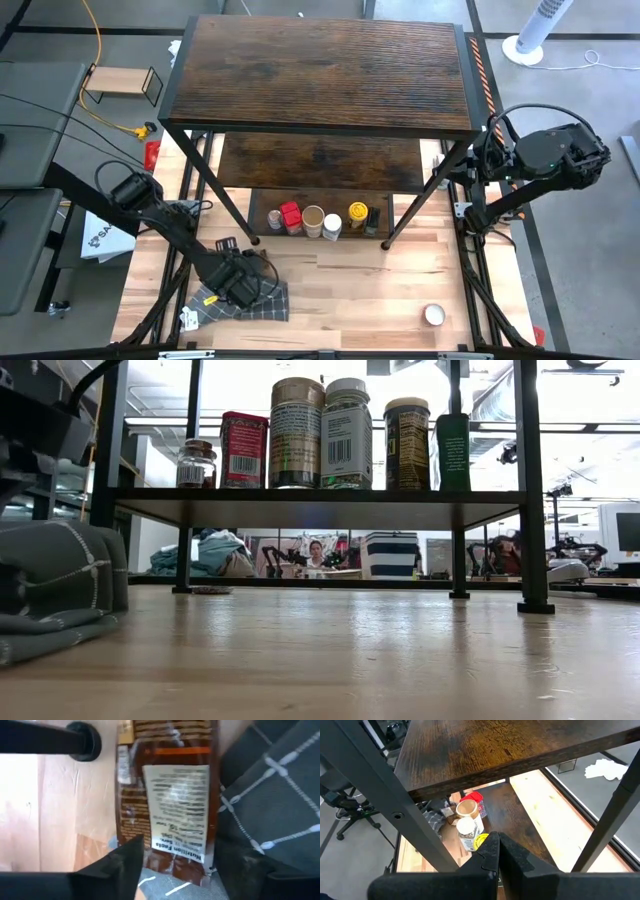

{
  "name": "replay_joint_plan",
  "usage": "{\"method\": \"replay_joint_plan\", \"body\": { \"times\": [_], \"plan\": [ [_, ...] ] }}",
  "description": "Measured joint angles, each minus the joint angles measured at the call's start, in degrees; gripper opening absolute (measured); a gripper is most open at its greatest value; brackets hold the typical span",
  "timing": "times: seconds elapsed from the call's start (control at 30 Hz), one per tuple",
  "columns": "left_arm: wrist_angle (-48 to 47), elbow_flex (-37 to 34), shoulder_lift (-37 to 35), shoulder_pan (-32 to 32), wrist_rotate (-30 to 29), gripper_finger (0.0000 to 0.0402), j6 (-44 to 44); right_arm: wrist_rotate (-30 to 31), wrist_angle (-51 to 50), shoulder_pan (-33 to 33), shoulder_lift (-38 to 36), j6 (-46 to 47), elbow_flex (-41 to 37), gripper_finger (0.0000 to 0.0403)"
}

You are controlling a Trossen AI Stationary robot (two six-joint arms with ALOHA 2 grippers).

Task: Shelf spices
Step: Put the orange seasoning pack on the shelf

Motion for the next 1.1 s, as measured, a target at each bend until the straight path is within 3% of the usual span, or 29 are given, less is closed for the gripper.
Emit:
{"method": "replay_joint_plan", "body": {
  "times": [0.13,0.27,0.3,0.6,0.77,0.9,1.1],
  "plan": [
    [-0.7,0.0,0.6,0.0,-0.3,0.0156,0.2,0.1,0.0,0.0,0.0,0.0,0.0,0.0000],
    [-1.8,0.1,0.6,0.1,-0.8,0.0033,-0.6,0.1,0.0,0.0,0.0,0.0,0.0,0.0000],
    [-3.3,0.4,0.6,0.1,-0.9,0.0018,-1.3,0.1,0.0,0.0,0.0,0.0,0.0,0.0000],
    [-17.1,9.9,-1.2,-1.0,-6.0,0.0001,2.0,0.1,-0.1,0.0,0.0,0.0,0.0,0.0000],
    [-23.0,18.6,-1.6,-3.0,-5.5,0.0001,6.5,-1.2,-0.4,0.0,0.0,0.0,0.0,0.0000],
    [-26.4,26.5,-1.6,-5.2,-5.5,0.0001,7.9,-6.7,-0.2,0.0,0.5,2.0,-0.2,0.0000],
    [-30.7,36.2,-1.3,-7.3,-8.1,0.0000,8.0,-19.6,3.6,1.3,4.9,6.1,-5.5,0.0000]
  ]
}}
